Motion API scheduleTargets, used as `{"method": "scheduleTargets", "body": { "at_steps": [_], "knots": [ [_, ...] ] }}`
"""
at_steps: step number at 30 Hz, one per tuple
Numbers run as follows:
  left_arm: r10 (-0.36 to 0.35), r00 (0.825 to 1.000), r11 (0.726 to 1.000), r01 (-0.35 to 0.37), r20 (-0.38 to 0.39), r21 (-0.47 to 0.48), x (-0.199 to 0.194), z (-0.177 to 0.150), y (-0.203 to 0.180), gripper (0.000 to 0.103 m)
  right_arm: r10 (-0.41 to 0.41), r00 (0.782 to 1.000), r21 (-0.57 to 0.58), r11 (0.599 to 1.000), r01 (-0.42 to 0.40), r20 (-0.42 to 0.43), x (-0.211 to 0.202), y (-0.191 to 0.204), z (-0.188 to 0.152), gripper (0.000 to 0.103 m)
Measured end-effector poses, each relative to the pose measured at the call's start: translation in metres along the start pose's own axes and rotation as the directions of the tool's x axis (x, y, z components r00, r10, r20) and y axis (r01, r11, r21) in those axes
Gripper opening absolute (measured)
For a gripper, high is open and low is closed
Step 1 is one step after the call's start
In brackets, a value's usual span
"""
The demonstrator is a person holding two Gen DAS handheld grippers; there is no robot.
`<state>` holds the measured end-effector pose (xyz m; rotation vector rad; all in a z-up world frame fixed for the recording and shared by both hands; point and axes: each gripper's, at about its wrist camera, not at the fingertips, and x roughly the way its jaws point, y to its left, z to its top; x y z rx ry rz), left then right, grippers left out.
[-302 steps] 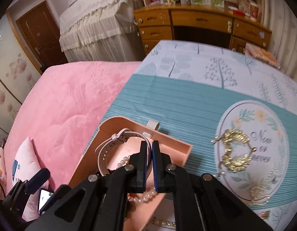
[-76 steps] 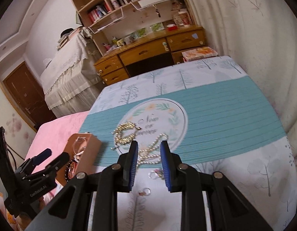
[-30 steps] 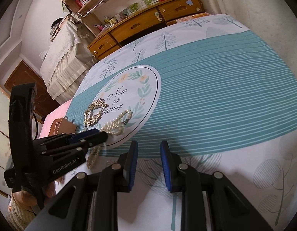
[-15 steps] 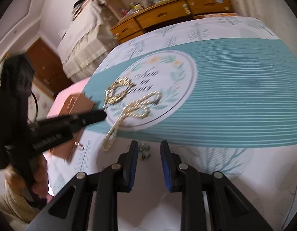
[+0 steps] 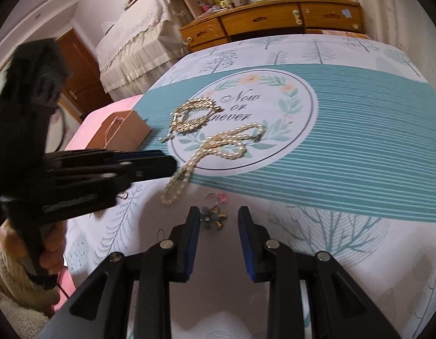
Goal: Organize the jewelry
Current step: 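Grasp the pearl necklace with the left tool while the right tool approaches the flower clip, then carry the necklace into the box with the left tool while the right tool drops the flower clip in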
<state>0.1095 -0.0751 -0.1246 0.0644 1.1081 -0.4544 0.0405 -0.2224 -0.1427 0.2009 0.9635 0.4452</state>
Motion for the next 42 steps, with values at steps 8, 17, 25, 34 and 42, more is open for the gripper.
{"method": "scheduleTargets", "body": {
  "at_steps": [8,17,25,34,42],
  "knots": [
    [0.009,1.000,0.999,-0.008,-0.021,0.044,0.024,0.016,-0.002,0.018,-0.001,1.000,-0.065,0.998,0.001,-0.006,0.002,0.009,-0.003,0.028],
    [0.069,0.998,0.986,-0.067,-0.009,0.154,0.032,0.027,-0.019,0.007,0.025,1.000,-0.060,0.998,-0.025,-0.002,0.003,0.006,-0.002,0.028],
    [0.029,0.999,0.996,-0.031,0.029,0.080,0.009,0.020,-0.011,0.003,0.002,1.000,-0.113,0.994,-0.002,0.001,0.004,0.013,-0.005,0.021],
    [-0.019,0.988,1.000,0.018,0.152,0.007,-0.058,0.003,0.005,0.003,-0.032,0.998,-0.203,0.978,0.043,0.056,-0.010,0.037,-0.010,0.001],
    [-0.021,0.979,0.999,0.026,0.200,-0.021,-0.090,-0.007,0.013,0.003,-0.049,0.996,-0.217,0.974,0.064,0.071,-0.018,0.052,-0.015,0.001]
  ]
}}
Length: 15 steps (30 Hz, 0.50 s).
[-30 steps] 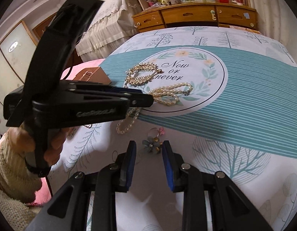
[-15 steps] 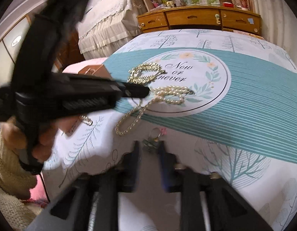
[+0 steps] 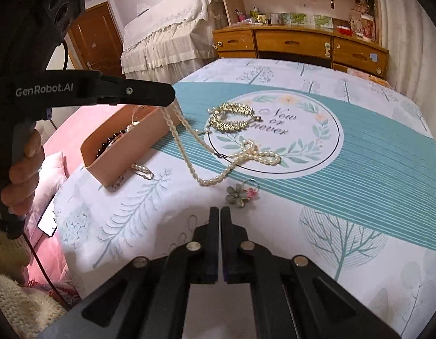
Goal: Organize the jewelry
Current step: 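Carry the necklace into the box with the left tool while the right tool drops the flower clip in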
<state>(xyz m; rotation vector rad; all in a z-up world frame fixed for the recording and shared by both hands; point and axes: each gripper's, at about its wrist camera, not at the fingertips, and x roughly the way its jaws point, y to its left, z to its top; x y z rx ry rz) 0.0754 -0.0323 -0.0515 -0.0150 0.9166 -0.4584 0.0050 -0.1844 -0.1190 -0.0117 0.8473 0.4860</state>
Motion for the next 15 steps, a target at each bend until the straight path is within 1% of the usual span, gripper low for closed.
{"method": "scheduleTargets", "body": {
  "at_steps": [3,5,7,8,9,12,15],
  "knots": [
    [0.006,0.999,1.000,-0.006,0.042,-0.005,-0.022,0.001,0.003,0.003,-0.026,1.000,-0.005,1.000,0.026,0.009,-0.004,0.004,0.003,0.002],
    [0.012,0.998,1.000,-0.011,0.068,-0.014,-0.036,0.004,0.006,0.003,-0.037,0.999,-0.002,0.999,0.037,-0.004,-0.002,0.004,0.005,0.004],
    [0.021,0.994,1.000,-0.019,0.109,-0.023,-0.056,0.010,0.010,0.003,-0.052,0.999,0.010,0.999,0.052,-0.006,0.002,0.002,0.006,0.012],
    [0.023,0.992,0.999,-0.020,0.121,-0.026,-0.062,0.013,0.012,0.003,-0.066,0.998,0.015,0.998,0.066,-0.007,0.004,0.001,0.006,0.023],
    [0.023,0.990,0.999,-0.019,0.142,-0.032,-0.073,0.017,0.014,0.003,-0.080,0.997,0.020,0.997,0.081,-0.007,0.006,0.000,0.006,0.030],
    [0.014,0.983,0.999,-0.006,0.184,-0.044,-0.094,0.025,0.018,0.003,-0.080,0.997,0.045,0.996,0.081,-0.020,0.013,-0.004,0.006,0.031],
    [0.022,0.973,0.999,-0.012,0.229,-0.043,-0.115,0.031,0.020,0.003,-0.076,0.996,0.073,0.994,0.079,-0.035,0.022,-0.007,0.009,0.031]
  ]
}}
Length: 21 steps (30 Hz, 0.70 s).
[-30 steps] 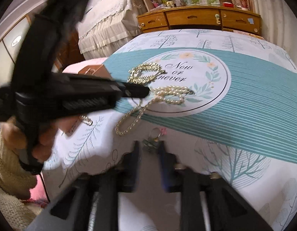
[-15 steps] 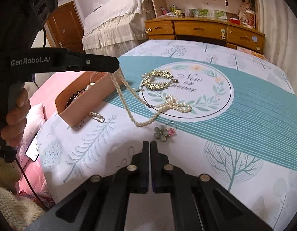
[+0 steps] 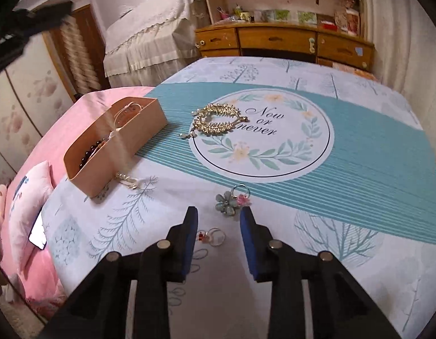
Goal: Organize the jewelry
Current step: 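Carry the necklace into the box with the left tool while the right tool drops the flower clip in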
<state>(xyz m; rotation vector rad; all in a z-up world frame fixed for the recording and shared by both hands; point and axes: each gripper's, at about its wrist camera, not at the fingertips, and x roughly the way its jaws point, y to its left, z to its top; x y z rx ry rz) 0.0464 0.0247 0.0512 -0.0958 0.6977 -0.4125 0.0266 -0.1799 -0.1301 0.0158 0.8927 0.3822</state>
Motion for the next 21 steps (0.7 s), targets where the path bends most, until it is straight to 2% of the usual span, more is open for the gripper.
{"method": "scheduleTargets", "body": {
  "at_steps": [6,12,13,14,21],
  "knots": [
    [0.013,0.997,1.000,-0.012,0.080,-0.007,-0.033,0.017,0.005,0.003,-0.052,0.998,0.023,0.998,0.053,-0.037,0.018,0.002,0.004,0.031],
    [0.070,0.982,0.997,-0.064,0.177,-0.037,-0.073,0.032,0.025,0.003,-0.097,0.995,0.024,0.995,0.098,-0.039,0.023,0.007,0.008,0.030],
    [0.079,0.979,0.996,-0.072,0.186,-0.043,-0.077,0.033,0.028,0.003,-0.107,0.993,0.033,0.994,0.109,-0.038,0.023,0.006,0.009,0.028],
    [0.086,0.977,0.996,-0.077,0.195,-0.050,-0.081,0.033,0.032,0.003,-0.111,0.993,0.038,0.993,0.112,-0.038,0.023,0.005,0.009,0.020],
    [0.154,0.970,0.987,-0.141,0.186,-0.078,-0.082,0.021,0.053,0.003,-0.074,0.996,0.049,0.996,0.076,-0.039,0.014,0.012,0.009,0.019]
  ]
}}
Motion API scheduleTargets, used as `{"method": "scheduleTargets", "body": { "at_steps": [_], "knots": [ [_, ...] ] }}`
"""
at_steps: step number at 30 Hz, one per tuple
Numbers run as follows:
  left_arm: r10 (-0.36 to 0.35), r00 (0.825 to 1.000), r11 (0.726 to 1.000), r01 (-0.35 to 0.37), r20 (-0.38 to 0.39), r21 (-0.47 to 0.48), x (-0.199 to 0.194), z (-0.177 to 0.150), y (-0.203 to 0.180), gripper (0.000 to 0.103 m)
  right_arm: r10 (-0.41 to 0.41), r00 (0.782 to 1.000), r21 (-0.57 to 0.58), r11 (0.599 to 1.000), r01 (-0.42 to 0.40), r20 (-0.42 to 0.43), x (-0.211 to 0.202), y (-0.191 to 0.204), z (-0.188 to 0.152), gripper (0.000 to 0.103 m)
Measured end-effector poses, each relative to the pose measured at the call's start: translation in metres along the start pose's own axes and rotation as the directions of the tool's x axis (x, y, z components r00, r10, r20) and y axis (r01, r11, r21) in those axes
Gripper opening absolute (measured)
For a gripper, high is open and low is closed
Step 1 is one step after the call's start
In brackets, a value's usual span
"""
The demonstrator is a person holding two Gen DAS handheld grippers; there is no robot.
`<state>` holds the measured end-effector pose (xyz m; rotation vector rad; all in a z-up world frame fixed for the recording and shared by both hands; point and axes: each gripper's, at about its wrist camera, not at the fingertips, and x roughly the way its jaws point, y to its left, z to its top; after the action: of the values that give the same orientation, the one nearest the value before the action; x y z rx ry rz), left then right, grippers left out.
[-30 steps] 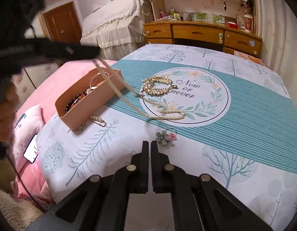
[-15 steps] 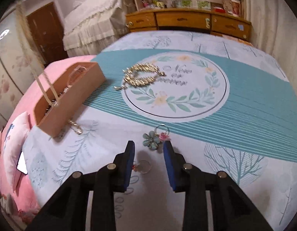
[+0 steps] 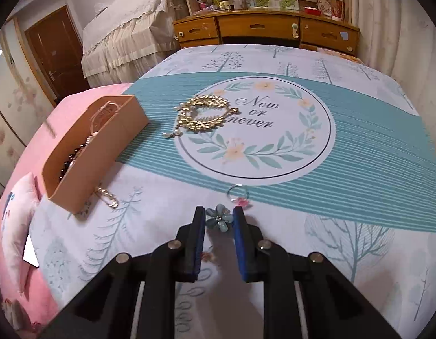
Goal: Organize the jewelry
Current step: 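Carry the necklace into the box with the left tool while the right tool drops the flower clip in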
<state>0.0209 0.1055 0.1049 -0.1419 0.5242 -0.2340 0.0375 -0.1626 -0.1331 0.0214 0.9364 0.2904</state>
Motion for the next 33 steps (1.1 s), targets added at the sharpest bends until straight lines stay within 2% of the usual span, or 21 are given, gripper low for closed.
{"method": "scheduleTargets", "body": {
  "at_steps": [5,10,15,17,19,20,21,23,25,28,30,33],
  "knots": [
    [0.071,0.996,0.996,-0.074,-0.055,-0.041,0.016,-0.029,0.027,0.003,0.026,0.999,-0.049,0.998,-0.024,0.042,-0.022,0.021,0.002,0.019],
    [0.078,0.989,0.989,-0.092,-0.122,-0.115,0.037,-0.057,0.057,0.003,0.075,0.993,-0.124,0.990,-0.063,0.094,-0.045,0.049,0.011,0.019],
    [0.096,0.984,0.981,-0.119,-0.150,-0.153,0.047,-0.079,0.076,0.003,0.143,0.980,-0.214,0.970,-0.112,0.136,-0.063,0.085,0.025,0.019],
    [0.128,0.980,0.973,-0.154,-0.152,-0.171,0.051,-0.090,0.081,0.003,0.180,0.974,-0.243,0.959,-0.142,0.140,-0.067,0.098,0.032,0.019],
    [0.172,0.973,0.960,-0.201,-0.153,-0.193,0.055,-0.100,0.088,0.010,0.218,0.967,-0.273,0.946,-0.176,0.134,-0.067,0.114,0.041,0.019],
    [0.195,0.968,0.952,-0.226,-0.158,-0.206,0.059,-0.105,0.091,0.020,0.225,0.965,-0.280,0.943,-0.182,0.133,-0.066,0.119,0.044,0.019],
    [0.215,0.963,0.943,-0.249,-0.164,-0.223,0.063,-0.111,0.095,0.026,0.233,0.964,-0.289,0.939,-0.188,0.129,-0.064,0.126,0.048,0.019],
    [0.244,0.953,0.927,-0.284,-0.177,-0.247,0.071,-0.123,0.101,0.052,0.245,0.962,-0.300,0.932,-0.201,0.117,-0.057,0.138,0.054,0.019],
    [0.259,0.946,0.921,-0.302,-0.194,-0.245,0.077,-0.131,0.103,0.064,0.263,0.960,-0.310,0.924,-0.222,0.096,-0.050,0.149,0.059,0.019],
    [0.282,0.944,0.934,-0.311,-0.170,-0.177,0.078,-0.131,0.096,0.071,0.273,0.959,-0.317,0.918,-0.238,0.070,-0.038,0.160,0.062,0.020],
    [0.304,0.945,0.938,-0.319,-0.124,-0.134,0.073,-0.129,0.089,0.084,0.280,0.959,-0.314,0.915,-0.252,0.048,-0.029,0.165,0.062,0.020],
    [0.285,0.952,0.946,-0.298,-0.109,-0.126,0.069,-0.125,0.087,0.085,0.284,0.959,-0.316,0.910,-0.267,0.007,-0.015,0.170,0.060,0.020]
  ]
}}
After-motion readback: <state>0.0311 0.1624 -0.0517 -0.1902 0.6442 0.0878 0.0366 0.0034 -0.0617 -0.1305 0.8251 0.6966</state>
